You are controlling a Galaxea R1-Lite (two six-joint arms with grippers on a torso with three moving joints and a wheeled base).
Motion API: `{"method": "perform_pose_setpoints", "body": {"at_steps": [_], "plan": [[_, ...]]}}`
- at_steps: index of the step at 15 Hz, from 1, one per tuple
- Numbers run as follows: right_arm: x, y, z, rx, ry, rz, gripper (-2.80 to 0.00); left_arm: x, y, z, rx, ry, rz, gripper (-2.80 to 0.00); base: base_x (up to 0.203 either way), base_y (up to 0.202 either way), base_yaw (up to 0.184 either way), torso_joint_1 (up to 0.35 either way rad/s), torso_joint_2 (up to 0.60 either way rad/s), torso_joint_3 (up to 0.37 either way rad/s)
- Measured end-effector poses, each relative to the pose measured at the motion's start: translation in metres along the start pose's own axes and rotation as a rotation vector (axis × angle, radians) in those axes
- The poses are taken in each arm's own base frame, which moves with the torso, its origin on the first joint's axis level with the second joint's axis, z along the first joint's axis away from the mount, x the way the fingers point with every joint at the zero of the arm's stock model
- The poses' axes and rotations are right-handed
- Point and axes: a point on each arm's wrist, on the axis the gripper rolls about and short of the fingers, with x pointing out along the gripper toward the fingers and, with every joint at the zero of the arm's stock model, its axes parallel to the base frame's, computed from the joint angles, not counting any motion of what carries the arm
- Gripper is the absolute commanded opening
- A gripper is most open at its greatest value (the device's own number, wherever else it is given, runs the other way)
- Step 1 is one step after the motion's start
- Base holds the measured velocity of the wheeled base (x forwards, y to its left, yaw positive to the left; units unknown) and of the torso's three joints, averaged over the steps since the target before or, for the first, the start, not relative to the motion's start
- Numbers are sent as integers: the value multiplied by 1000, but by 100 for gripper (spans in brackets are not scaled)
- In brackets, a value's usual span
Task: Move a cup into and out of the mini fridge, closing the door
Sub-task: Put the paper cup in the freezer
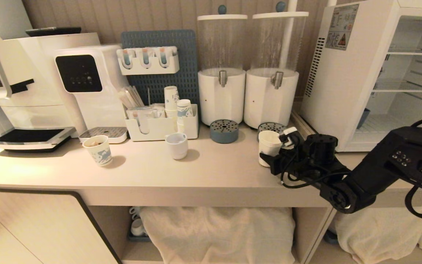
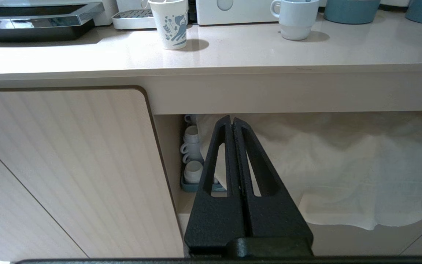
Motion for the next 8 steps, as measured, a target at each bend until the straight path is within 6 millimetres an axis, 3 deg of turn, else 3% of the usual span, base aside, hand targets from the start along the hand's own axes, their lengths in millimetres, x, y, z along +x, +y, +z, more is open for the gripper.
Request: {"method": "perform_pose_setpoints", "body": {"at_steps": [4,8], "plan": [[-20,1,14,22,9,5,-280,0,0,0,0,0,0,-280,0,0,0,0,0,0],[-83,3,61,27,-41,2,-280,0,0,0,0,0,0,-280,0,0,0,0,0,0]]}}
